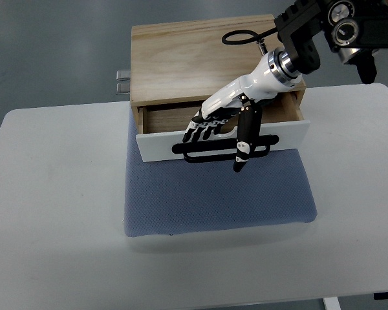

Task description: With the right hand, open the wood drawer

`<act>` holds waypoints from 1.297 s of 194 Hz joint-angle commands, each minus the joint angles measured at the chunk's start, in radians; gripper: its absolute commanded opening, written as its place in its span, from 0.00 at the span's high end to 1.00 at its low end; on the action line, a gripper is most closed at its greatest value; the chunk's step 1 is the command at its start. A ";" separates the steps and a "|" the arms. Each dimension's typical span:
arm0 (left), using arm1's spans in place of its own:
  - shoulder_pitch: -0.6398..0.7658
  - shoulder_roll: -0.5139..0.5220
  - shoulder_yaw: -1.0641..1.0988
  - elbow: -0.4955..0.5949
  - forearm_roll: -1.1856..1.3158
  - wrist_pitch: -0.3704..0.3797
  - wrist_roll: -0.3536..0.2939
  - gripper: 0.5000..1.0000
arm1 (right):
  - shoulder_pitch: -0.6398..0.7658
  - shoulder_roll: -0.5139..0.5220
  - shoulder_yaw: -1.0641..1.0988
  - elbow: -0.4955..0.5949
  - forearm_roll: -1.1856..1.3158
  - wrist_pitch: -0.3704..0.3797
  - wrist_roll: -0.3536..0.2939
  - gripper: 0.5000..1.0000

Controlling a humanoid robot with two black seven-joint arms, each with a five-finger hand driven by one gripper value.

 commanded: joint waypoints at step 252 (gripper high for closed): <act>0.000 0.000 0.000 0.000 0.000 0.000 0.000 0.00 | -0.988 0.149 1.552 -0.966 0.310 -0.539 0.214 0.12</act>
